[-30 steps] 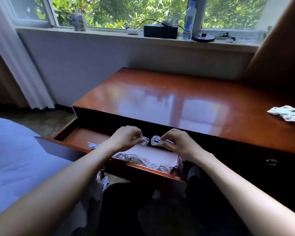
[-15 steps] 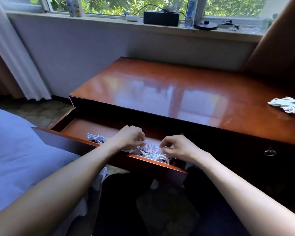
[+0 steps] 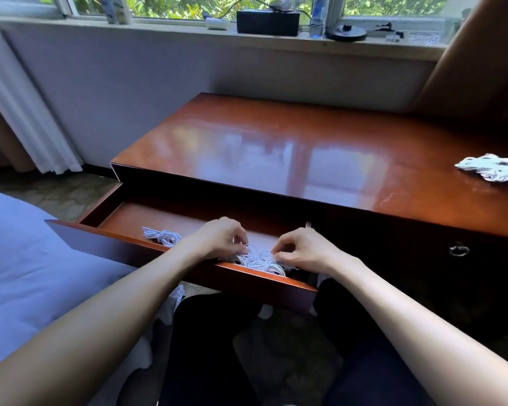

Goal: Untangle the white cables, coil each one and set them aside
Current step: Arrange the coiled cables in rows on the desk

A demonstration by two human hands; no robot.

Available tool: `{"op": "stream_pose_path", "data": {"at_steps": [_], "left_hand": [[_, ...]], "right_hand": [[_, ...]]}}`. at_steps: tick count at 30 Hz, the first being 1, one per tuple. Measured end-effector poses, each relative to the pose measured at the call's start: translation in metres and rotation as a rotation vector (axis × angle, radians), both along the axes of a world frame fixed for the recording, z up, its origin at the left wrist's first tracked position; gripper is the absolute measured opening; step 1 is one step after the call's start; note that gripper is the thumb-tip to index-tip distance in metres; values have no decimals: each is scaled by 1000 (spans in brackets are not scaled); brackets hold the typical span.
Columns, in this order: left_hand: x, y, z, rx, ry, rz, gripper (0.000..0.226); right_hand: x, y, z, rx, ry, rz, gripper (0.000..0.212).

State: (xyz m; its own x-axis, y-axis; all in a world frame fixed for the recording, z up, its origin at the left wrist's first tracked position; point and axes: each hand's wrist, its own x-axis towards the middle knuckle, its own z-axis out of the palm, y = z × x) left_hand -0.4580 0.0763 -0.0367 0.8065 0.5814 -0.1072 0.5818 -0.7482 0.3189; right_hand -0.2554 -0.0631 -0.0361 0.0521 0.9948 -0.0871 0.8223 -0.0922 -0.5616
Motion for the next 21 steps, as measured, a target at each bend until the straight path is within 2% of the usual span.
{"op": "stream_pose_path", "data": {"at_steps": [8,14,21], "left_hand": [[2,-4,8,-33,90,-4,19],[3,-6,10,-54,110,-7,23],[18,-12,26,53,76,-57,24]], "right_hand": [[5,-9,0,-7,39,17,28],[12,-14,2,5,-176,64,34],[23,-24,17,60,-158,41,33]]}}
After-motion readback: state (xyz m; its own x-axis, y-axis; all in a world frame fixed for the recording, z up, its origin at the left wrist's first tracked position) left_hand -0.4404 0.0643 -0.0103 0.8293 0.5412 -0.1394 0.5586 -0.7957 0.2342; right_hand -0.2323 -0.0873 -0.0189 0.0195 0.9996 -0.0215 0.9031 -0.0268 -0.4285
